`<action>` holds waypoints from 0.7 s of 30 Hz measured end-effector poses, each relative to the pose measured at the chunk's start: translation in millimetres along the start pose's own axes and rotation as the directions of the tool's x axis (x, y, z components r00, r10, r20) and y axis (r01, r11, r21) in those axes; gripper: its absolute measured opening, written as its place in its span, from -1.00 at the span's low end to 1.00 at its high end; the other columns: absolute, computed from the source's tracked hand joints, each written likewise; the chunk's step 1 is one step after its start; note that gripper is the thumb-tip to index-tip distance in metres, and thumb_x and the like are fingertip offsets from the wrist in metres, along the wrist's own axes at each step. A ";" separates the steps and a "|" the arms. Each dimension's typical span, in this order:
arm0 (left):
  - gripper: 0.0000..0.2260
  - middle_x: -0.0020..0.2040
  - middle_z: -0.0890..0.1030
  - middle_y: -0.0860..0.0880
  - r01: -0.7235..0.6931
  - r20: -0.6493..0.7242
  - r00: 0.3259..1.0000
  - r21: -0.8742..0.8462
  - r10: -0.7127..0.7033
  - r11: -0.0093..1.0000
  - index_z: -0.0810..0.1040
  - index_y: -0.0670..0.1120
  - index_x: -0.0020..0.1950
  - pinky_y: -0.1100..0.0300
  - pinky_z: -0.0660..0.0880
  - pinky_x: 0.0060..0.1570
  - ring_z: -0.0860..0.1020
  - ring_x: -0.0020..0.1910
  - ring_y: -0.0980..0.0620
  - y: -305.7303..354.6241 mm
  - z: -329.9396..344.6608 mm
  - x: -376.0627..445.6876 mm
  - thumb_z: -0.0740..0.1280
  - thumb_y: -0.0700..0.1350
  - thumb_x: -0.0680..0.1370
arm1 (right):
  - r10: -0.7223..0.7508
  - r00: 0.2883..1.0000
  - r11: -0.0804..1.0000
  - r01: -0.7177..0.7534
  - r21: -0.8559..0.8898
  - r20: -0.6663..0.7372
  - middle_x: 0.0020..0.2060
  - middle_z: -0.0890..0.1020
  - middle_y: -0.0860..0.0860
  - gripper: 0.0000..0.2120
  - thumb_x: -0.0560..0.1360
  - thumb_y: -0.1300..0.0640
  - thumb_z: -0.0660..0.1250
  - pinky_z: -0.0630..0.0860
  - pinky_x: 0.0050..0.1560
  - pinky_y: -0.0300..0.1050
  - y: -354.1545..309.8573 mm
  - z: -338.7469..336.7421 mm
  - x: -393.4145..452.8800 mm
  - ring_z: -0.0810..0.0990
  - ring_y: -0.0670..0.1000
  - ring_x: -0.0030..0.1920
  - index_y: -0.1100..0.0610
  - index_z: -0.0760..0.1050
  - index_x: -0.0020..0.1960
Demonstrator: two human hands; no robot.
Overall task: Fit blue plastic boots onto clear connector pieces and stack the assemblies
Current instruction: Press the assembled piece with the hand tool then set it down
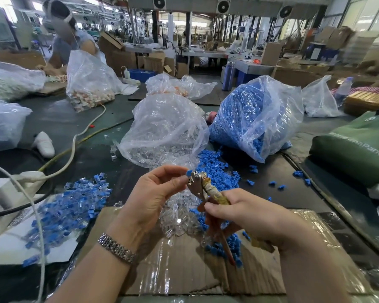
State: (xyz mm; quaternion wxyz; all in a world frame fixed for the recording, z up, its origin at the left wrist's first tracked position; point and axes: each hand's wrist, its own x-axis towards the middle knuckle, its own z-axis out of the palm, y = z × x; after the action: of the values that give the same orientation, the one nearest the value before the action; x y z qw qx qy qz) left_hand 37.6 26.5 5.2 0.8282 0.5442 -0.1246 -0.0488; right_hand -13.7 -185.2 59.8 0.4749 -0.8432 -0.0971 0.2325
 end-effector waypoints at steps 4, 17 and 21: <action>-0.57 0.07 0.71 -0.18 -0.027 0.017 1.000 0.037 0.027 0.999 0.71 -0.12 0.07 0.12 0.60 0.10 0.68 0.09 -0.10 -3.8 -1.8 1.4 0.68 0.01 0.28 | 0.001 1.000 0.999 -0.001 -0.037 -0.017 -0.17 0.68 0.14 -0.49 0.52 -0.17 0.31 0.58 0.17 0.29 -0.3 0.4 0.3 0.68 0.30 0.02 0.33 0.49 0.01; -0.72 0.05 0.72 -0.18 -0.061 -0.024 0.998 0.136 0.064 0.989 0.73 -0.07 0.03 0.05 0.61 0.18 0.68 0.11 -0.13 -2.5 -1.0 -1.9 0.58 -0.07 0.34 | 0.022 0.992 1.000 -0.024 -0.017 -0.125 -0.33 0.61 0.04 -0.66 0.65 -0.09 0.28 0.64 -0.02 0.17 -7.8 15.5 8.0 0.65 0.13 -0.30 0.13 0.55 -0.16; -0.76 0.04 0.72 -0.18 -0.061 -0.039 0.997 0.170 0.069 0.984 0.73 -0.08 0.03 0.06 0.61 0.16 0.68 0.11 -0.13 -1.4 -0.9 -3.5 0.54 -0.12 0.37 | 0.020 0.992 1.000 -0.022 -0.019 -0.122 -0.33 0.61 0.04 -0.61 0.64 -0.12 0.28 0.64 0.01 0.20 -5.3 14.9 8.5 0.67 0.12 -0.30 0.20 0.55 -0.10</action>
State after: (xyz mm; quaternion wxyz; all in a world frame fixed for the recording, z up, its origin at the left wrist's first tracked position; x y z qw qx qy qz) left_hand 34.6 27.5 3.0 0.7830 0.6088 -0.1275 0.0010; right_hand -13.1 -167.9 55.2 0.4691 -0.8614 -0.0615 0.1847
